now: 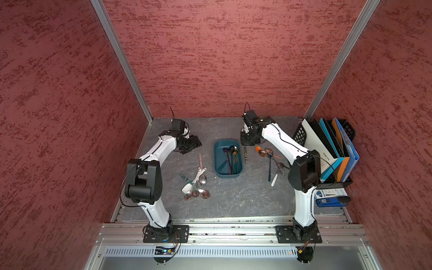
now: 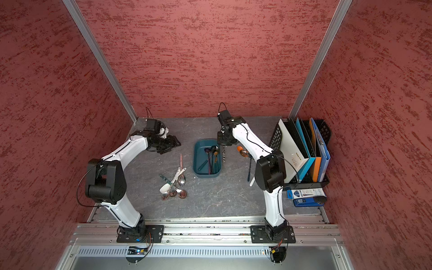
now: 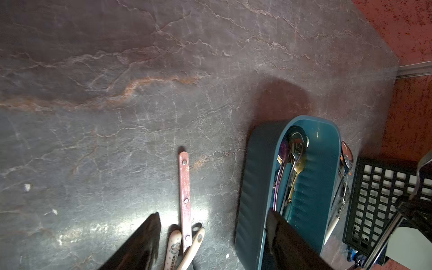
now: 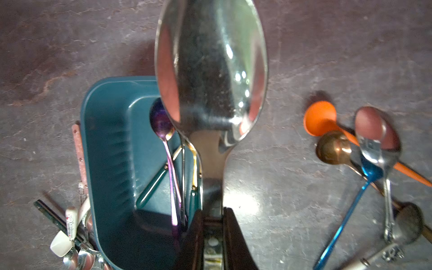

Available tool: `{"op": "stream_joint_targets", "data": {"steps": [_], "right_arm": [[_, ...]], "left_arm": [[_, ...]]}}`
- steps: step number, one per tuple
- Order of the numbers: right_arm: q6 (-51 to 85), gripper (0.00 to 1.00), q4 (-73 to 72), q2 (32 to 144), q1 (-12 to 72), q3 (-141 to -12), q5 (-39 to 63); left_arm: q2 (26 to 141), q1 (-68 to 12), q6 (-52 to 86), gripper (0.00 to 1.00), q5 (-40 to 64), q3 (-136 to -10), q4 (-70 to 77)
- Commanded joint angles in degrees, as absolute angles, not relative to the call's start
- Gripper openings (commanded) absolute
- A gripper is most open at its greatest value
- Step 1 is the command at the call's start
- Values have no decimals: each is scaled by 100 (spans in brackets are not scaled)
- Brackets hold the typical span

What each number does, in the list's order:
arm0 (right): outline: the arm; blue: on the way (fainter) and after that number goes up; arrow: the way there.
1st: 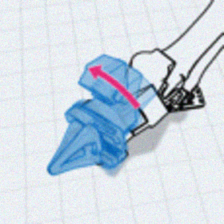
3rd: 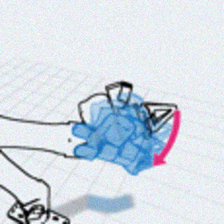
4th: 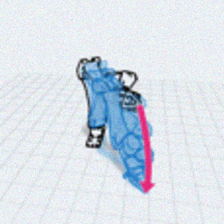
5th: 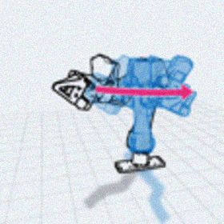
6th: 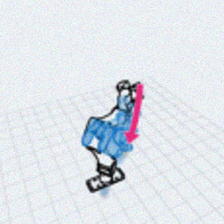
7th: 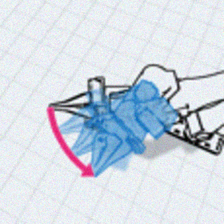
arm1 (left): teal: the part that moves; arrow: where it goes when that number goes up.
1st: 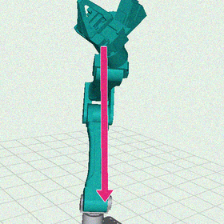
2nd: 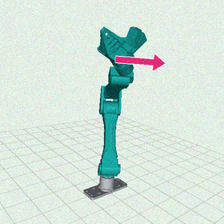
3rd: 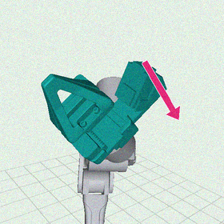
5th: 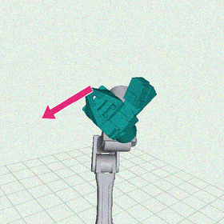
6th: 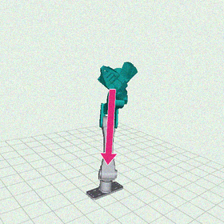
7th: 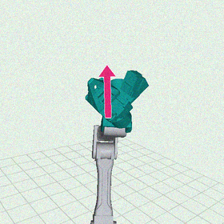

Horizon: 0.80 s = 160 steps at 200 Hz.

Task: Put the spoon into the storage box
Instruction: Place the spoon in the storage box.

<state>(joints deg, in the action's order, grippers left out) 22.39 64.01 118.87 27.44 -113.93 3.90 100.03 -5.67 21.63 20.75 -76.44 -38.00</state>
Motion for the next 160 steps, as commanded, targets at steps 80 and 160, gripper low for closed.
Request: {"op": "stream_joint_targets", "data": {"steps": [80, 160], "right_arm": [[2065, 4, 6707, 12901, 3198, -11908, 677], [2180, 4, 6628, 13378, 3199, -11944, 689]], "left_arm": [[9844, -485, 2046, 75, 2074, -7532, -3762], [9848, -490, 1934, 75, 2092, -7560, -3841]]}}
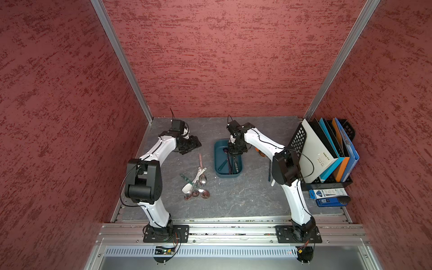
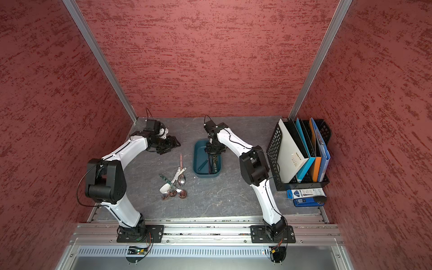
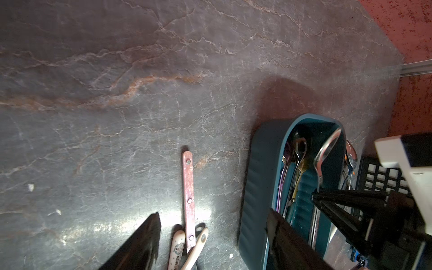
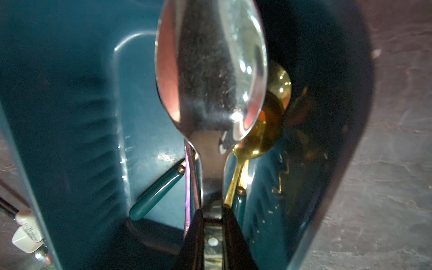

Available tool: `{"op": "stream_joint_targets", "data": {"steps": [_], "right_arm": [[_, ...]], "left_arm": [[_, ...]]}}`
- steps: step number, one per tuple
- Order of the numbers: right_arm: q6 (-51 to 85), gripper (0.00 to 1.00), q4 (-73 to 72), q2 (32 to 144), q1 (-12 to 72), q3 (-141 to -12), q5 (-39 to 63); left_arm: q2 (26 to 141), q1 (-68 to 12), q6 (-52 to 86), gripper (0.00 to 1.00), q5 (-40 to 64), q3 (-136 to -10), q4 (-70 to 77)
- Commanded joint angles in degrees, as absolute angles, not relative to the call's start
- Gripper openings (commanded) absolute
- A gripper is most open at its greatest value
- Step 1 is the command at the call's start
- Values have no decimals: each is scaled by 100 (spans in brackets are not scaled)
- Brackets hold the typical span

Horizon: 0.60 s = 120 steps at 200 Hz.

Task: Put the spoon into the storage box
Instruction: Place the spoon in the storage box.

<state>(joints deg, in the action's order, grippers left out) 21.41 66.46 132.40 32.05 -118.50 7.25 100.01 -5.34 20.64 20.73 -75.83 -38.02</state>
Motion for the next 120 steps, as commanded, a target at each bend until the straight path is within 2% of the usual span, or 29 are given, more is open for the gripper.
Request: {"op": "stream_joint_targets", "data": {"steps": [1, 69, 92, 120], "right_arm": [[2184, 4, 6628, 13386, 3199, -11944, 687], [2274, 8, 6731, 13708, 3199, -12173, 574], [2277, 14, 6749, 13697, 3199, -12164, 545], [2221, 26, 6776, 13527, 3198, -12131, 407]], "left_arm": [[9846, -487, 1929, 75, 2092, -7564, -3841], [9948, -751, 1668, 75, 1726, -7893, -4155], [10010, -894, 1526, 75, 1555, -8076, -4276], [10044, -995, 1478, 75, 1494, -8169, -4299]]}}
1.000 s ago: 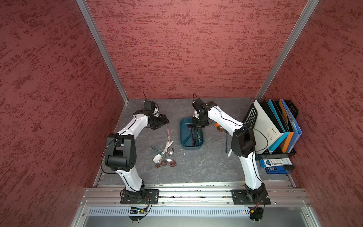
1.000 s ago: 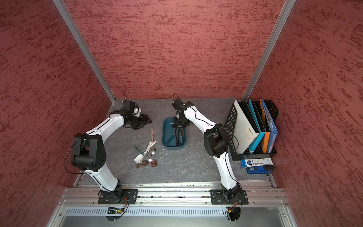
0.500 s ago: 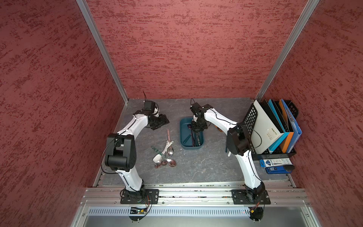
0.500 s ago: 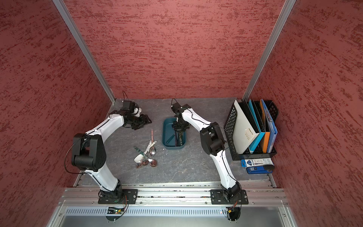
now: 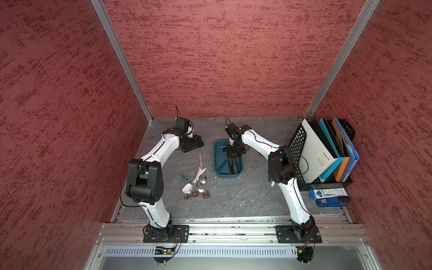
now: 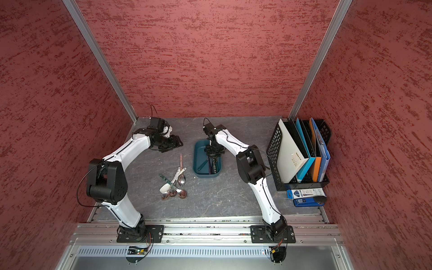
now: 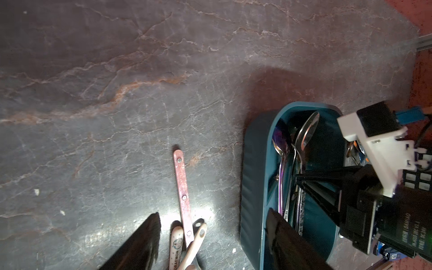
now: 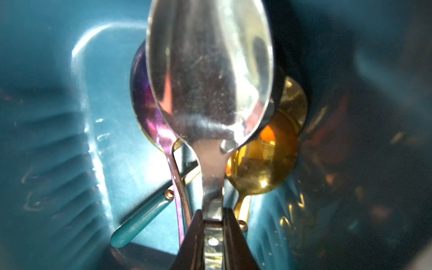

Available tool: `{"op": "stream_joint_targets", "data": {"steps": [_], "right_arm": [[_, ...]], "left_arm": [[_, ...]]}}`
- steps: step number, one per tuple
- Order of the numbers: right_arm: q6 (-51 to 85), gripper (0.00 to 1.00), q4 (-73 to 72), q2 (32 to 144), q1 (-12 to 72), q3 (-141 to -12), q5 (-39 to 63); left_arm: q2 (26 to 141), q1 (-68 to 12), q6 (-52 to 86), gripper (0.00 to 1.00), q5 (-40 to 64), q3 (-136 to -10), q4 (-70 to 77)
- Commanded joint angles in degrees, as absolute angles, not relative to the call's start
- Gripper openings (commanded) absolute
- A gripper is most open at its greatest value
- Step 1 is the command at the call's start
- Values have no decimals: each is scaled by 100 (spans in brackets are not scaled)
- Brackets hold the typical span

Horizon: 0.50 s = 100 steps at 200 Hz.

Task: Put the spoon into the storage box
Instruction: Place the spoon in the storage box.

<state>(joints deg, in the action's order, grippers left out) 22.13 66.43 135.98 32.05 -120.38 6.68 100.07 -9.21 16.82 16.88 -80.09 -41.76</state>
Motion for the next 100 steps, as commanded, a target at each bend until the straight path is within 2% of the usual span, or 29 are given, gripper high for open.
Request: {"op": "stream_joint_targets", "data": {"steps": [1, 29, 100], "right_arm": [[2218, 26, 6781, 13522, 3199, -12130, 401], [2048, 30, 6921, 13260, 3199, -12138, 265], [1621, 35, 7203, 12382, 3125, -11979, 73]], "left_arm": [[10045, -998, 1473, 75, 1490, -8171, -4299], [10114, -1140, 1333, 75, 1350, -8368, -4416], [10382, -1388, 1205, 75, 1359, -8715, -4499]]}}
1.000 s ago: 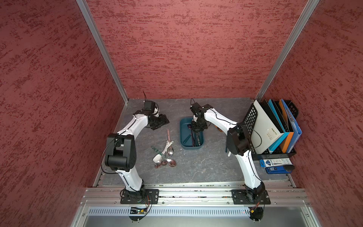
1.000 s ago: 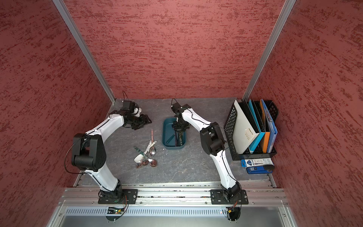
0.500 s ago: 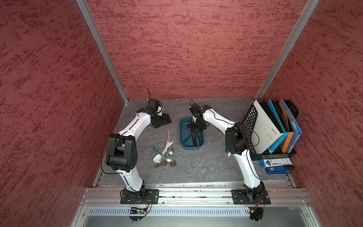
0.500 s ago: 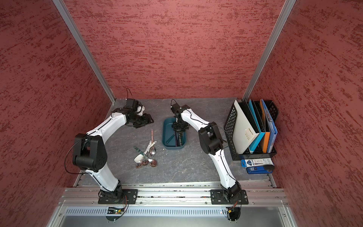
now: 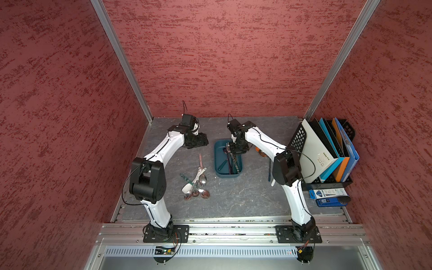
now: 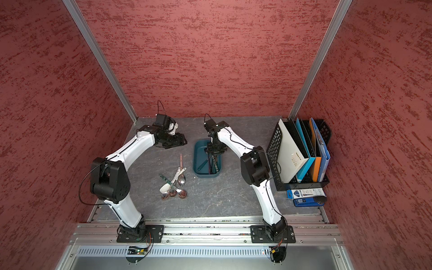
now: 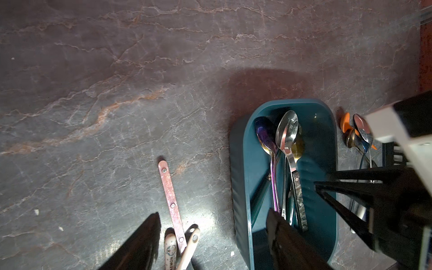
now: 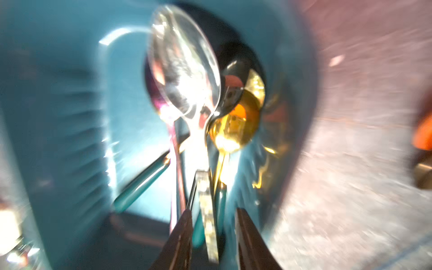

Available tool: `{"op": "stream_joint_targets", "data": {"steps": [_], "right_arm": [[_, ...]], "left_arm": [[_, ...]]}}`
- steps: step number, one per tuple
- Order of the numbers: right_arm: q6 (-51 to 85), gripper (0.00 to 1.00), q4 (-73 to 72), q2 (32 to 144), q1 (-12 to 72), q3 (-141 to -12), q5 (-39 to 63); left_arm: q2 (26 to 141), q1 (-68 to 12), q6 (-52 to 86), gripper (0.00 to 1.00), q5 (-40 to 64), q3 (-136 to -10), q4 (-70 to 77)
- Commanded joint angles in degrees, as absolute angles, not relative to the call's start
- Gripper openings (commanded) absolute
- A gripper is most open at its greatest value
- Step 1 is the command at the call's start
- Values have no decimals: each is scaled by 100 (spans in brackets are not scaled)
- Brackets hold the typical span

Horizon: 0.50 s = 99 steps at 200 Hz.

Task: Put the spoon into the storage box
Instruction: Place the spoon in the storage box.

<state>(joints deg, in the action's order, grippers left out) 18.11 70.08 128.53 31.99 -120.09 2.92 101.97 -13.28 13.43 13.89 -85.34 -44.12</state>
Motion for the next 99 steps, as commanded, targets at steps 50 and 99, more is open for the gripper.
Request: {"op": "stream_joint_targets", "data": {"steps": [50, 99], "right_arm": [[1384, 35, 7066, 11801, 2684, -11319, 145], [934, 34, 6768, 11466, 1872, -10191, -42]], "left_arm": [[10593, -1524, 1139, 75, 1396, -9026, -4587], [10783, -1728, 1127, 75, 1402, -9270, -4686]]}}
